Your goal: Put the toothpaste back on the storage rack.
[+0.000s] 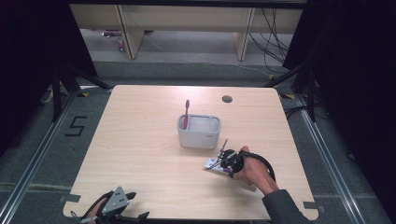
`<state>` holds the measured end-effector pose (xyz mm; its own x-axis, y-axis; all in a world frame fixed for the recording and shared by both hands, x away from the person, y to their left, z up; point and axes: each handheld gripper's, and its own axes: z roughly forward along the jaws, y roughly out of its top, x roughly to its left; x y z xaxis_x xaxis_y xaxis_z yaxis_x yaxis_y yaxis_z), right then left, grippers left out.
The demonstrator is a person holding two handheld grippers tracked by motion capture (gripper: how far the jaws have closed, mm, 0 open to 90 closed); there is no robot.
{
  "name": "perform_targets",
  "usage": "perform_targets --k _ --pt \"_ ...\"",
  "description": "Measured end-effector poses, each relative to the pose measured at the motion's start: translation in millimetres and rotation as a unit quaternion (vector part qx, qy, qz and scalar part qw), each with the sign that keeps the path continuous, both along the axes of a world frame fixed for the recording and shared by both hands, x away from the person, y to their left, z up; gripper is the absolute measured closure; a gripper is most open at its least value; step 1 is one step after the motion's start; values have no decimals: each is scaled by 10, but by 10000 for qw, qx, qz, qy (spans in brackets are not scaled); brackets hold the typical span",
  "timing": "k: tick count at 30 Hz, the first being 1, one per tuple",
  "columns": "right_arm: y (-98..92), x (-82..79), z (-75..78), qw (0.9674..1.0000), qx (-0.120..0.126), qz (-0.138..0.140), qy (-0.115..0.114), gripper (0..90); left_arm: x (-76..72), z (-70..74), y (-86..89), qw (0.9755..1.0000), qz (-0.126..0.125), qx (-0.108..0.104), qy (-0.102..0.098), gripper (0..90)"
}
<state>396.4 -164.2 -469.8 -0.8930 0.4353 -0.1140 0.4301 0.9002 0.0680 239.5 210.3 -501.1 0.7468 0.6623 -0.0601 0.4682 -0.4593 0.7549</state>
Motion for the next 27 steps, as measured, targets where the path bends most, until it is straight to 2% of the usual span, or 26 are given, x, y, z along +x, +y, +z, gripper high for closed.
perform_targets --k 2,3,4,5,6,9,10,11,13,14,17,18,19,22,23,24,25,26,27 --pt "-30 -1 34 9999 105 12 -64 771 0 0 0 10000 7 -3 0 195" --pt "-32 -17 63 9998 136 -82 -121 771 5 4 9 10000 -10 76 -15 195" --pt "-46 -12 86 9997 238 -10 -107 771 6 3 10 10000 -10 85 -18 195" --pt "-44 -41 114 9993 323 -146 -107 771 0 -1 0 10000 7 0 0 195" --pt "-56 -39 135 9991 390 -74 -124 771 7 5 13 9999 -11 107 -26 196" --pt "-86 -62 206 9983 545 -24 -193 771 -1 2 3 10000 17 -1 -8 195" --pt "-97 -72 232 9979 613 -16 -199 771 5 6 13 9999 0 98 -24 195" --pt "-103 -92 258 9974 686 -36 -228 771 4 5 10 10000 -7 77 -18 195" --pt "-126 -123 305 9936 1038 -33 -451 771 5 7 14 10000 -6 93 -23 195" --pt "-136 -134 334 9918 1170 -11 -508 771 0 3 3 10000 11 -8 -4 195" --pt "-168 -169 419 9848 1616 -162 -618 771 5 6 9 10000 22 91 -27 195" --pt "-182 -168 440 9820 1758 -168 -673 771 0 3 3 10000 17 -11 11 196" --pt "-196 -168 461 9792 1864 -173 -784 771 -3 -3 -2 10000 62 -14 -35 195" --pt "-218 -190 510 9730 2107 -269 -899 770 7 9 14 9999 -6 117 -27 195" --pt "-227 -181 522 9715 2159 -210 -954 771 0 2 -1 10000 32 -5 -13 195" --pt "-225 -187 524 9686 2255 -266 -1012 771 2 12 7 10000 -22 23 49 195" --pt "-230 -194 545 9672 2259 -318 -1120 770 -5 5 1 10000 32 3 -5 195" --pt "-232 -177 550 9647 2347 -252 -1164 771 -1 1 0 10000 24 -4 -8 195" --pt "-231 -190 567 9628 2400 -356 -1193 771 -3 2 0 10000 34 -1 -7 195"
